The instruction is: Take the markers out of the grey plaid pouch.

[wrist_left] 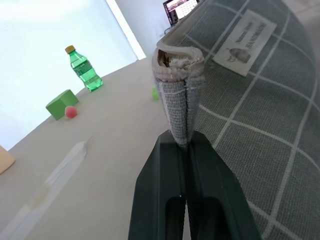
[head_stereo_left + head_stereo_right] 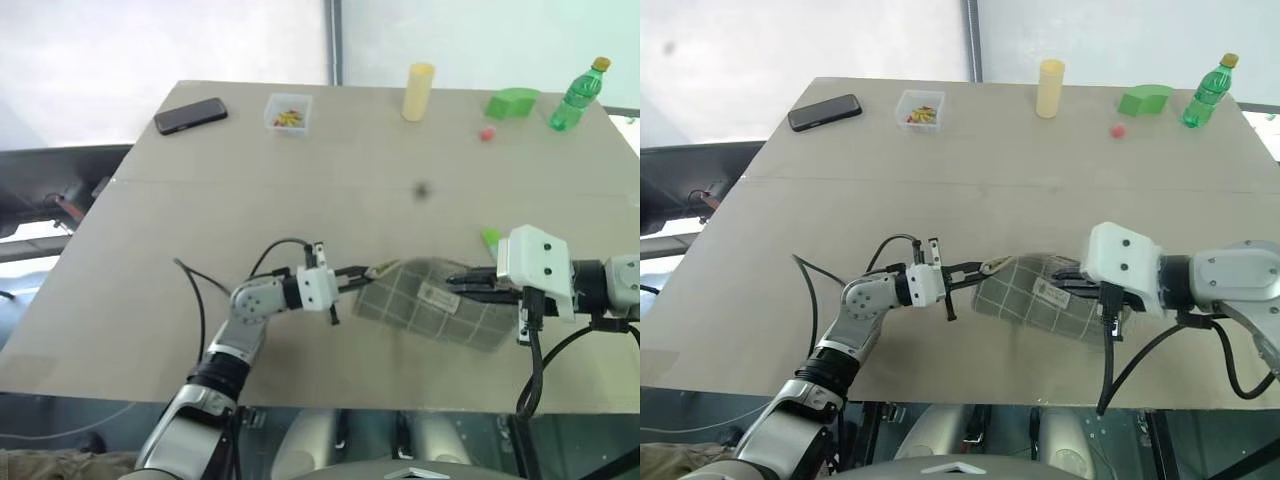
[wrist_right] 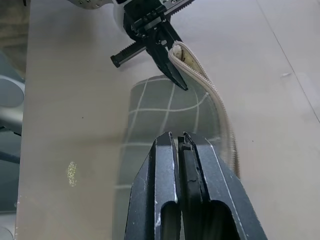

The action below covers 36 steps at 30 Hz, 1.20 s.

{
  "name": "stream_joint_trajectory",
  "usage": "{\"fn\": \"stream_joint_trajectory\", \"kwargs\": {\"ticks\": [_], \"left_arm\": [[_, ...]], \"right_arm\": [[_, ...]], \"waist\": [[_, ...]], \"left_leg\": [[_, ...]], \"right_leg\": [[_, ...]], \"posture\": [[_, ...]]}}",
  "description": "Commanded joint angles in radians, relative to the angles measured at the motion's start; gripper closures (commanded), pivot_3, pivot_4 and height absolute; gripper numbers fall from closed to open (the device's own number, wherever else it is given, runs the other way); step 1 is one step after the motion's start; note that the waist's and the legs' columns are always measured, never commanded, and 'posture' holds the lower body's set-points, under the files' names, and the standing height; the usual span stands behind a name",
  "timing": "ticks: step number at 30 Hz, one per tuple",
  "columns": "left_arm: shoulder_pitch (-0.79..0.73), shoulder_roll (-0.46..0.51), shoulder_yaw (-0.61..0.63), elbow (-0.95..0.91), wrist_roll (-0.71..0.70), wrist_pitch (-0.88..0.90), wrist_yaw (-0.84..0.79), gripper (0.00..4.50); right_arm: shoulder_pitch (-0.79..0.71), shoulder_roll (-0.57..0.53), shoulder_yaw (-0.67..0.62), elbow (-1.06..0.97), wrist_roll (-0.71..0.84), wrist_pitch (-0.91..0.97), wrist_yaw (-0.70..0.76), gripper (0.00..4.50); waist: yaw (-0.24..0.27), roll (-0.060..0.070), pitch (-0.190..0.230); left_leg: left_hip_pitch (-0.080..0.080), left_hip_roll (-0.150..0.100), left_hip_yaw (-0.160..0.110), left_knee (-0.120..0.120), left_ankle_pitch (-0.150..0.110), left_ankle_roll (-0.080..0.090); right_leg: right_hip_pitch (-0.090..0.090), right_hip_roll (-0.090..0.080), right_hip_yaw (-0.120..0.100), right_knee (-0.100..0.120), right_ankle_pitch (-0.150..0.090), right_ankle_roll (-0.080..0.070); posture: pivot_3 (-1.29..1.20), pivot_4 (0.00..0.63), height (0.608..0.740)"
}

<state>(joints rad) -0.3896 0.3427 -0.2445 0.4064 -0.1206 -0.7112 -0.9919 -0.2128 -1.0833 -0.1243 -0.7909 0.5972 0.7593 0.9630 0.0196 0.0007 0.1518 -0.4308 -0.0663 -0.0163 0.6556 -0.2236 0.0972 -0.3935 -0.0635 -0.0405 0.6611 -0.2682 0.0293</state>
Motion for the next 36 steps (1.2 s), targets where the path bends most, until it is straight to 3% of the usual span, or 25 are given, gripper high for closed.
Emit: {"fn": "stream_joint_trajectory", "kwargs": {"ticks": [1, 12, 16, 22, 28, 36], "left_arm": [[-0.012, -0.005, 0.008, 0.009, -0.004, -0.042, 0.014, 4.50], [0.087, 0.050, -0.003, -0.051, -0.011, -0.058, 0.004, 4.50], [0.098, 0.061, -0.004, -0.125, -0.014, -0.011, 0.013, 4.50], [0.065, 0.068, 0.008, -0.182, 0.013, 0.021, 0.042, 4.50], [-0.079, 0.091, 0.076, -0.085, 0.159, -0.147, 0.188, 4.50], [-0.090, 0.122, 0.049, -0.003, 0.114, -0.178, 0.178, 4.50]], "right_arm": [[0.062, -0.020, 0.077, -0.056, -0.041, -0.006, -0.012, 4.31], [0.080, 0.019, 0.325, -0.082, -0.277, -0.088, -0.100, 4.31], [-0.037, 0.115, 0.177, 0.005, -0.208, -0.018, -0.164, 4.31], [-0.120, 0.036, 0.072, 0.106, -0.240, -0.043, -0.118, 4.31], [-0.139, -0.012, 0.052, 0.136, -0.239, -0.082, -0.069, 4.31], [-0.168, 0.003, 0.057, 0.125, -0.224, -0.066, -0.068, 4.31]], "waist": [[0.001, 0.000, 0.000], [-0.005, 0.000, -0.002], [-0.007, 0.001, -0.002], [0.012, 0.001, -0.002], [0.020, 0.001, -0.002], [0.018, 0.001, -0.002]], "left_leg": [[0.000, 0.000, 0.000, 0.000, 0.000, 0.000], [0.001, 0.000, 0.000, 0.000, 0.000, -0.001], [0.001, 0.000, 0.000, 0.000, 0.001, -0.001], [0.001, 0.000, 0.000, 0.001, -0.001, 0.001], [0.000, 0.000, 0.000, 0.001, 0.001, -0.001], [-0.001, 0.000, 0.000, 0.000, 0.001, -0.002]], "right_leg": [[0.000, 0.000, 0.000, 0.000, 0.000, 0.000], [0.000, 0.000, 0.000, 0.001, 0.000, 0.000], [0.000, 0.000, 0.000, 0.001, 0.000, 0.000], [0.001, 0.000, 0.000, 0.000, 0.001, 0.000], [-0.001, 0.001, 0.000, 0.000, 0.001, 0.000], [-0.001, 0.001, 0.000, 0.000, 0.001, 0.000]], "posture": [[0.00, 0.150, 0.740], [0.00, 0.150, 0.740], [0.00, 0.150, 0.740], [0.00, 0.150, 0.740], [0.00, 0.150, 0.740], [0.00, 0.150, 0.740]]}}
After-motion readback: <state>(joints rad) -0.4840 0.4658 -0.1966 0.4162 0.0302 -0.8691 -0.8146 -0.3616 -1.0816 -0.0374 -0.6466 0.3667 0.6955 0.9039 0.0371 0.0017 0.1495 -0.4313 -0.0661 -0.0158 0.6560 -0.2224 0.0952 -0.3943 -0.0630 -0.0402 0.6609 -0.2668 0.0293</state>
